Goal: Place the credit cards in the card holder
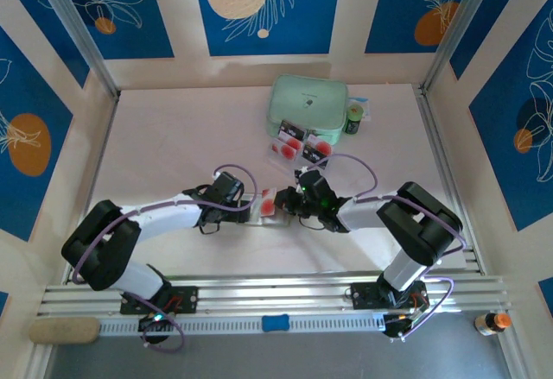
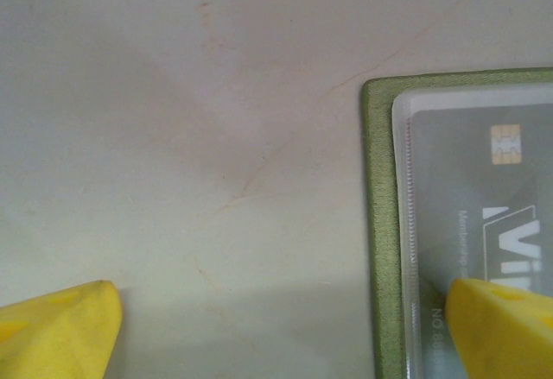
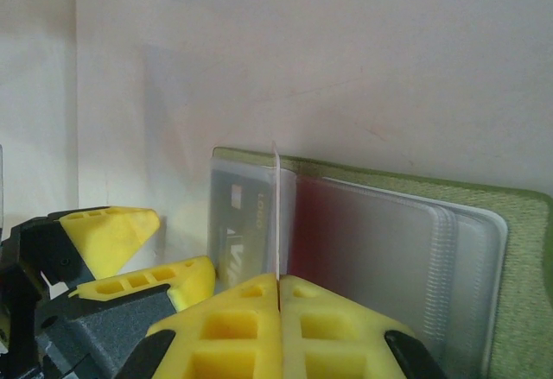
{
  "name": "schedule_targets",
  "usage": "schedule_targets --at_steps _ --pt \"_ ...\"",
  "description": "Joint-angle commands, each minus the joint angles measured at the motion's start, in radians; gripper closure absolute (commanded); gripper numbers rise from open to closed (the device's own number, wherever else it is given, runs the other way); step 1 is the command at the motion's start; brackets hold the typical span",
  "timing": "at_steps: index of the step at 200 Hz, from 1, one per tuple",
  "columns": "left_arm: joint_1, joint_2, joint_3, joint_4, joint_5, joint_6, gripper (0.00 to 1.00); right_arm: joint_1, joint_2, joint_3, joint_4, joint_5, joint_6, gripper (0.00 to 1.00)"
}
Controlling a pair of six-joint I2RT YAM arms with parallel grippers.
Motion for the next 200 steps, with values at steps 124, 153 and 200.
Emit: schedule_targets --at_steps 124,153,200 --pt "-0.007 -0.046 0.024 -0.032 0.002 -0.005 0.04 0.017 0.021 -0.023 0.044 0.029 0.045 1.00" --pt "-0.007 -0.027 0.025 -0.023 0.013 0.000 0.03 0.020 0.026 -0.030 0.048 0.035 0.051 1.00" --pt "-0.007 -0.012 -0.001 -0.009 0.015 -0.006 0.03 0.027 0.030 -0.038 0.048 0.043 0.051 1.00"
